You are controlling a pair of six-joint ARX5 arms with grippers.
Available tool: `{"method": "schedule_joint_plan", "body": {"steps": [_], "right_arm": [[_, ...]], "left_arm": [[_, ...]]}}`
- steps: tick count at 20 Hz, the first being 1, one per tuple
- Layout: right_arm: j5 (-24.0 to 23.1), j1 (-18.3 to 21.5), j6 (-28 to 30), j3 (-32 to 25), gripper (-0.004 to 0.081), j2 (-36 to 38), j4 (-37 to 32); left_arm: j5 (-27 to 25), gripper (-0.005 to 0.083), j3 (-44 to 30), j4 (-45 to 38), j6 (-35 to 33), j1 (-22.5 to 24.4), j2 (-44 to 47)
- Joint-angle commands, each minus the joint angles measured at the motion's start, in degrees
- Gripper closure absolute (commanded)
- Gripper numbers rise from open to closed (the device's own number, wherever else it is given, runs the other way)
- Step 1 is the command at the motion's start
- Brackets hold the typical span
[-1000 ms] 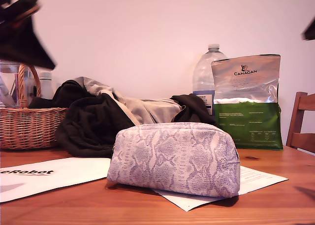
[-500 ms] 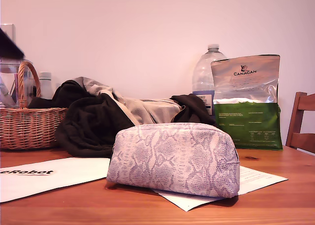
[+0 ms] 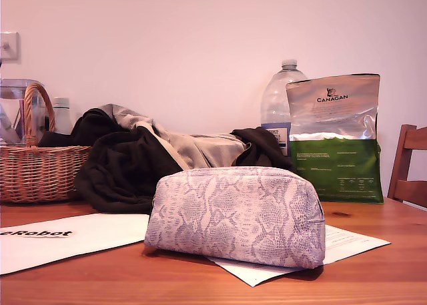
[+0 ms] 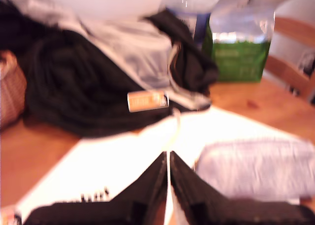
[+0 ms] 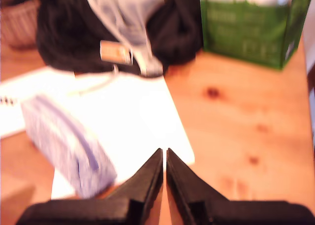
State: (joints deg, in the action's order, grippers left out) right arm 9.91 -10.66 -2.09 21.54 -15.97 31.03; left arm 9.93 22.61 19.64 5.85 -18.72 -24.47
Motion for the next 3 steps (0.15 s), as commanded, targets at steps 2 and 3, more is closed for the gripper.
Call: {"method": "schedule_joint_plan", "body": {"steps": [2,3], "right_arm": [[0.02,-0.2,-0.26,-0.83,0.0783,-0.22,2.12],[0.02,-0.2,-0.26,-0.83,0.0783,-0.22,3.08]], "left_arm": [[-0.13,0.0785,-0.42,2.08,0.15,-0.15,0.11],[-0.13,0.0785,-0.42,3.04,0.17,-0.15,0.11]]}}
